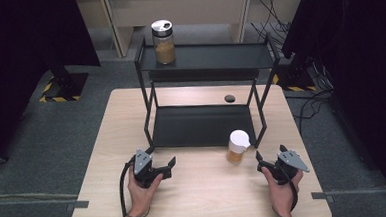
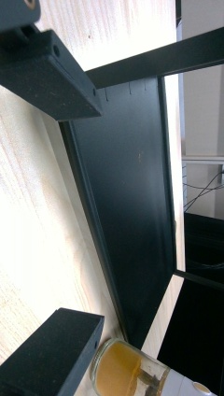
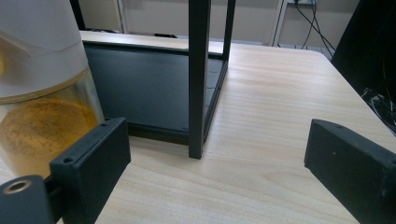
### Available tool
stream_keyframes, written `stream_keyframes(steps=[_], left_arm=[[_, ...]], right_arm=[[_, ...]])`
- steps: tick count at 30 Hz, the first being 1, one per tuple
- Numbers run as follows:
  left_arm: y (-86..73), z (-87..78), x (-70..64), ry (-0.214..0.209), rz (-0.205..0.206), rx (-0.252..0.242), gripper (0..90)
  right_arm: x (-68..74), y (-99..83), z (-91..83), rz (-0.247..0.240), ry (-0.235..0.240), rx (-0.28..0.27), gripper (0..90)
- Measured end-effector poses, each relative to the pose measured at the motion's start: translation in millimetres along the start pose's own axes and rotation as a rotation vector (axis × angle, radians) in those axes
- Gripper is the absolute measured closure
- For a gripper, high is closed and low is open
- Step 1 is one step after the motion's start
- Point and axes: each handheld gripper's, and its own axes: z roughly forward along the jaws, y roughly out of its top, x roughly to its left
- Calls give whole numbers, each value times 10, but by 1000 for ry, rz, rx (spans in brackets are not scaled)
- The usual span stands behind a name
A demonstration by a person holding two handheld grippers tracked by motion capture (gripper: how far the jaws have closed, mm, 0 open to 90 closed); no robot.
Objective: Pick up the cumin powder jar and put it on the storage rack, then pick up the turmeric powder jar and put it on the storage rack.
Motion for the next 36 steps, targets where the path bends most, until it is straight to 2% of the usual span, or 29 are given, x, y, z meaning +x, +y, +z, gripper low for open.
stream_keyframes(steps=[27, 33, 36], left_arm=[[-6, -8, -16, 4, 18, -3, 21], [-10, -13, -26, 6, 18, -4, 20], [-10, -21, -18, 3, 18, -3, 21]], right_arm=[[-32, 15, 11, 9, 12, 8, 72], [-69, -2, 3, 29, 22, -1, 71], [-128, -74, -19, 72, 55, -41, 67]])
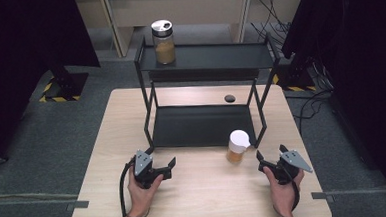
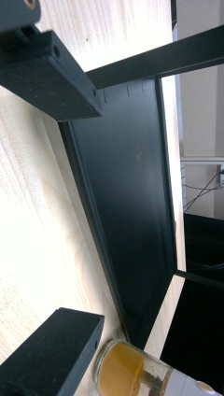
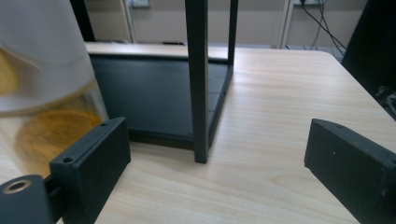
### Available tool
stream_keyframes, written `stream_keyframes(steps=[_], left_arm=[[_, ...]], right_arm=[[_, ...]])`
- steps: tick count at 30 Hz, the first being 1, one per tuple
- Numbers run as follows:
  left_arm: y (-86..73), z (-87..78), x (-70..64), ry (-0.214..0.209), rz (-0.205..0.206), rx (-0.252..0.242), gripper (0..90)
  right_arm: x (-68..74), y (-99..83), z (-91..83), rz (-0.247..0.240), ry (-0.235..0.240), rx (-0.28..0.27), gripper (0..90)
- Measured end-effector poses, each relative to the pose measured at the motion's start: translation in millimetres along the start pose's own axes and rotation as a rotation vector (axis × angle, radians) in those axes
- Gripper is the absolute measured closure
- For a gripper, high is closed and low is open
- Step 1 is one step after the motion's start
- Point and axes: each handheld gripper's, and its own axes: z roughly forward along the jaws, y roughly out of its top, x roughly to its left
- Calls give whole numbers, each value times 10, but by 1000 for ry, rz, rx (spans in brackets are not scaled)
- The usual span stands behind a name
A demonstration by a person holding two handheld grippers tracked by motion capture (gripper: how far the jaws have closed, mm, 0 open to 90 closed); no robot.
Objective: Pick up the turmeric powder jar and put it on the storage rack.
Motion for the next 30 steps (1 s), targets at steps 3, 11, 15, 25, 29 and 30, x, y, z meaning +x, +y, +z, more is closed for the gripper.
stream_keyframes(steps=[3, 11, 15, 25, 29, 30], left_arm=[[1, 0, 7, -2, -3, 1, 21], [2, 1, 2, 1, 5, 1, 21], [2, 0, 6, 0, 4, 0, 21], [0, 0, 0, 3, 4, -1, 21], [-2, -4, -6, 4, 7, -1, 21], [-2, -4, -6, 4, 7, -1, 21]], right_arm=[[-26, -21, -36, 1, 30, -33, 58], [-25, 11, -118, -13, 98, -115, 44], [7, 26, -129, -21, 121, -125, 44], [107, 126, -150, -44, 204, -179, 44], [166, 168, -69, -63, 239, -174, 38], [166, 168, -69, -63, 239, -174, 38]])
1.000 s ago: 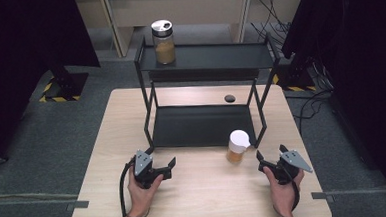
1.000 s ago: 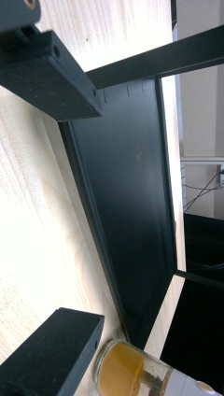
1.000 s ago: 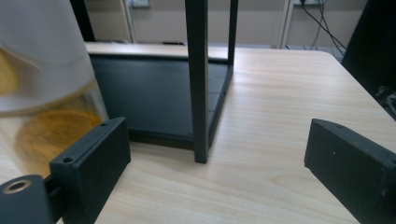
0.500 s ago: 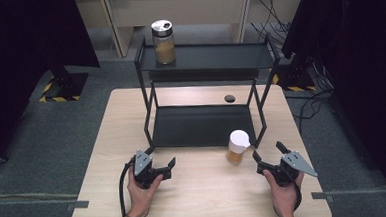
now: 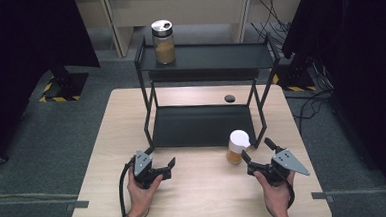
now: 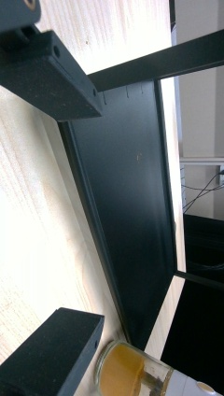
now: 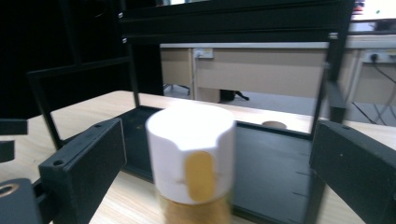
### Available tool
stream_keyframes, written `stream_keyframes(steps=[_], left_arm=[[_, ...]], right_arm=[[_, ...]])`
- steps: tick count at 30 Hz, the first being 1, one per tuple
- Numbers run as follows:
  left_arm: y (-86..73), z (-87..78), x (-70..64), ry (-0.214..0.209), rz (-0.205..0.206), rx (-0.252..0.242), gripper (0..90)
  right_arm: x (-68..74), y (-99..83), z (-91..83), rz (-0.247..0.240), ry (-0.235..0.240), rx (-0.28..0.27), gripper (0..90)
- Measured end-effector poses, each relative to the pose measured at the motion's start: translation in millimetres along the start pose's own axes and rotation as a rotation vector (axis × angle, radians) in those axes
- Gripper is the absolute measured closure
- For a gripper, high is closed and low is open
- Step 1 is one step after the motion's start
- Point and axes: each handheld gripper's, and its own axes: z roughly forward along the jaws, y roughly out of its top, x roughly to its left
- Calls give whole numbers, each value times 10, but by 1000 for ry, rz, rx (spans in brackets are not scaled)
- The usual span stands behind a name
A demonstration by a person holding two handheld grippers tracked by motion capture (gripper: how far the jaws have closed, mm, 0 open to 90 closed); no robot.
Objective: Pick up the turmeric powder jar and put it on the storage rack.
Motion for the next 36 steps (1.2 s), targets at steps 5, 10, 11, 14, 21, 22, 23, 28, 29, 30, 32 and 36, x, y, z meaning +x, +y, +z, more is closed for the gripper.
stream_keyframes(steps=[5, 10, 11, 14, 21, 22, 23, 28, 29, 30, 32, 36], left_arm=[[3, 2, 4, -2, 0, 1, 21], [1, 1, 3, -3, 2, 1, 22], [2, 2, 6, -4, 1, 1, 22], [4, 5, 6, -3, 3, 1, 22], [2, 3, 11, -5, 2, 1, 23], [3, 3, 13, -5, 2, 1, 23], [3, 3, 13, -5, 2, 1, 23], [3, 1, 18, -3, 1, 1, 23], [3, 1, 16, -3, 2, 1, 23], [3, 1, 16, -3, 2, 1, 23], [2, 1, 15, -2, 3, 0, 24], [3, 2, 13, -1, 4, 1, 24]], right_arm=[[37, 48, 190, -32, 28, 25, 26], [34, 56, 369, -43, 26, 59, 27], [32, 51, 386, -41, 27, 62, 31], [38, 33, 438, -49, 23, 75, 46], [39, 8, 539, -59, 24, 93, 111], [43, 3, 564, -52, 22, 92, 135], [46, 1, 571, -52, 21, 91, 152], [55, -41, 593, -43, 23, 90, 267], [50, -54, 592, -38, 25, 86, 298], [50, -54, 592, -38, 25, 86, 298], [49, -77, 592, -31, 25, 80, 303], [66, -60, 595, -30, 18, 86, 305]])
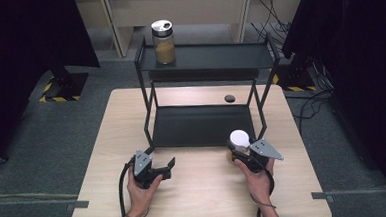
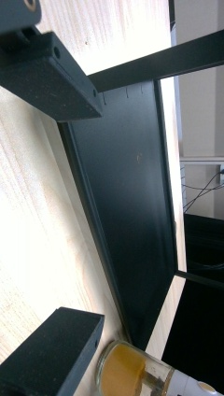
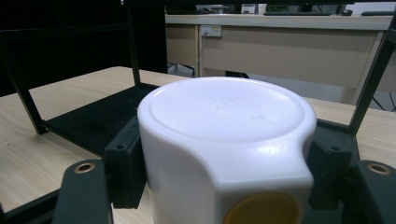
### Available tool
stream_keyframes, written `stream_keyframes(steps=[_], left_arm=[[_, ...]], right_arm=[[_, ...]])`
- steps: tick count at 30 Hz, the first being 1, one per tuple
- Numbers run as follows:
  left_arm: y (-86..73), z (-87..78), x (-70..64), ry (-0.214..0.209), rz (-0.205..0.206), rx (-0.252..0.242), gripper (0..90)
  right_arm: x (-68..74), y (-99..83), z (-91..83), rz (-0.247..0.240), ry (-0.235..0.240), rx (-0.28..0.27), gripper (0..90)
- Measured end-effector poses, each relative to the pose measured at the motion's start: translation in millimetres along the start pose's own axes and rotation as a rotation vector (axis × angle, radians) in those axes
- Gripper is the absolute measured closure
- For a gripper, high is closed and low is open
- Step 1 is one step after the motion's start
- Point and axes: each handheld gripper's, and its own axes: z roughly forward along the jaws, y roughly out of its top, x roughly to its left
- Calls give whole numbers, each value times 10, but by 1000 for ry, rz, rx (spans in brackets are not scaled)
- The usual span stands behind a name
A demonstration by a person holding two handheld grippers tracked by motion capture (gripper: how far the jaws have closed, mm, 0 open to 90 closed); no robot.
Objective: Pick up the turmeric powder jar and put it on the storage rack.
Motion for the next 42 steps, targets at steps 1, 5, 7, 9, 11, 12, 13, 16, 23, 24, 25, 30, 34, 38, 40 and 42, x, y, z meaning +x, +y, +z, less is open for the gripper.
stream_keyframes(steps=[1, 5, 7, 9, 11, 12, 13, 16, 23, 24, 25, 30, 34, 38, 40, 42], left_arm=[[0, 0, 0, 0, 0, 0, 24], [-1, -1, 1, -1, 0, 0, 24], [0, 0, 3, -2, -1, 0, 24], [0, 0, 4, -2, 0, 0, 24], [1, 0, 3, -2, 0, 0, 24], [1, 1, 3, -2, 0, 0, 24], [1, 1, 4, -2, 1, 1, 24], [1, 1, 3, -2, 2, 1, 24], [2, 3, 6, -3, 2, 0, 24], [2, 3, 6, -3, 2, 0, 24], [2, 4, 7, -4, 2, 0, 24], [-1, 2, 6, -4, 3, -1, 24], [0, 3, 8, -6, 0, -1, 24], [3, 6, 8, -6, -1, 1, 24], [3, 7, 8, -6, -2, 1, 24], [1, 7, 7, -7, -1, 0, 24]], right_arm=[[0, 0, 0, 0, 0, 0, 305], [19, -4, -1, 2, -7, -3, 307], [12, -6, -4, 12, -3, -5, 307], [10, -10, -10, 24, -2, -9, 307], [39, 8, -36, 27, -15, -22, 307], [52, 24, -50, 21, -20, -28, 307], [58, 50, -69, 18, -20, -38, 308], [69, 108, -113, 21, -16, -69, 308], [121, 297, -189, -3, -1, -122, 308], [129, 326, -199, -7, -1, -130, 308], [134, 345, -203, -9, -2, -137, 308], [151, 429, -220, -11, -11, -153, 308], [148, 499, -239, -16, -14, -161, 308], [142, 587, -263, -29, -19, -172, 308], [137, 624, -272, -36, -21, -175, 308], [131, 698, -292, -43, -28, -190, 308]])
